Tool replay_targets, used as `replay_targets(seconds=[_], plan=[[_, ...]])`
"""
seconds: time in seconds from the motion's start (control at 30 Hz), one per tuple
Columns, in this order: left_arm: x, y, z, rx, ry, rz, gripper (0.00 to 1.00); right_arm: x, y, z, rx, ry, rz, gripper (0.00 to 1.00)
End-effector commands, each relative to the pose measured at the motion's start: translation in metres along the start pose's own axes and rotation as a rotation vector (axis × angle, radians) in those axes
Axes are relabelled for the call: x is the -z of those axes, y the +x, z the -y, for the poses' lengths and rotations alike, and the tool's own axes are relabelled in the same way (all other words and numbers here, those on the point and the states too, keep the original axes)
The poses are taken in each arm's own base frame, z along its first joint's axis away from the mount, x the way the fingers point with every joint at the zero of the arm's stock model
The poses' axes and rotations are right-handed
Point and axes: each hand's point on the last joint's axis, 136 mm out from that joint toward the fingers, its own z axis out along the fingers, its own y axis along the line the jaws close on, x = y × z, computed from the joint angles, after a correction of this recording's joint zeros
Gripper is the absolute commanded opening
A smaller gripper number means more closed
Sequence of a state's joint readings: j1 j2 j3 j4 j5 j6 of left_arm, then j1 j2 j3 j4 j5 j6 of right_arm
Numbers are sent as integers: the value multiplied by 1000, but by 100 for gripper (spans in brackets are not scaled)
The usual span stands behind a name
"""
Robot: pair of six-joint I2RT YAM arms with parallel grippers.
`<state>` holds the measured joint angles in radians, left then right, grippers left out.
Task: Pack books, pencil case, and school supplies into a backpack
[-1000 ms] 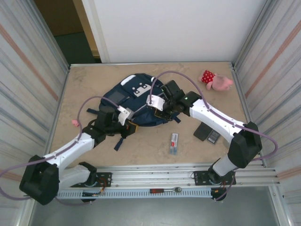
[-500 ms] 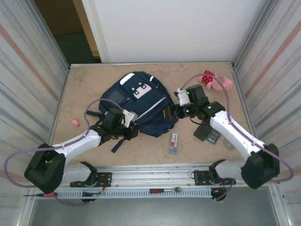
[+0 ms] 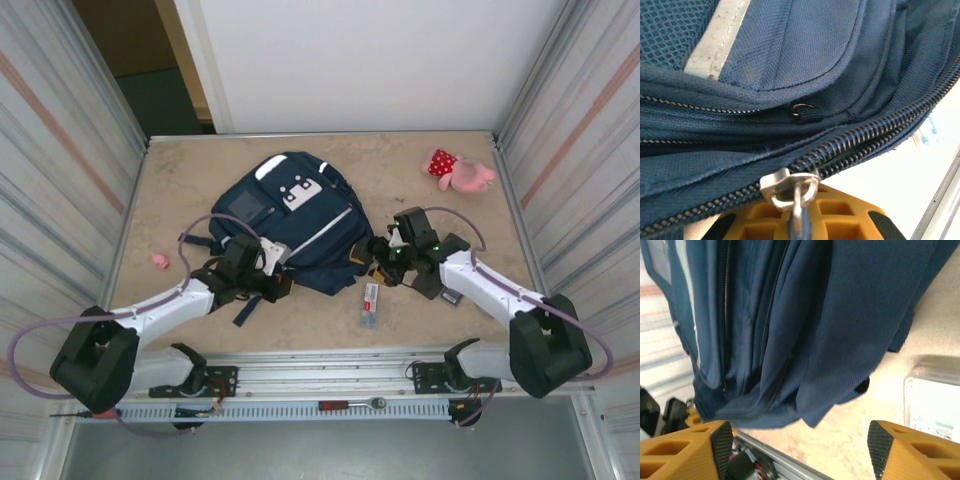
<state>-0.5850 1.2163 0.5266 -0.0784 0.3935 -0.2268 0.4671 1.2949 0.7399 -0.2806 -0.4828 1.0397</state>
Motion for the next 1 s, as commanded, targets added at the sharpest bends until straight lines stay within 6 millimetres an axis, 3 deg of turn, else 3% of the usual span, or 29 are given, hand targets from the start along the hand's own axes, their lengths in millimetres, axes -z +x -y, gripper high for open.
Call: replay_targets(seconds=[0.0, 0.13, 0.33, 0.47, 0.6, 0.73, 0.83, 0.97], plan=[[-1, -1, 6, -18, 11, 13, 0, -12, -16, -7, -40, -26, 47, 58], [-6, 1, 14, -25, 27, 3, 0, -30, -17, -2, -17, 16, 46, 31], [-18, 4, 34, -50, 62, -29, 0, -47, -13, -9, -27, -19, 58, 12], [-29, 4, 56, -76, 96, -65, 1, -46, -14, -20, -46, -48, 99, 12], [-42, -2, 86, -106, 160, -83, 11, -48, -12, -28, -32, -61, 99, 11], [-48, -19, 113, -139, 221, -59, 23, -50, -3, -21, -10, -45, 63, 11], [-45, -31, 121, -156, 228, -30, 32, -42, -7, -23, 51, -68, 47, 14], [-26, -37, 112, -232, 189, 17, 51, -20, -19, -27, 255, -62, 2, 26]])
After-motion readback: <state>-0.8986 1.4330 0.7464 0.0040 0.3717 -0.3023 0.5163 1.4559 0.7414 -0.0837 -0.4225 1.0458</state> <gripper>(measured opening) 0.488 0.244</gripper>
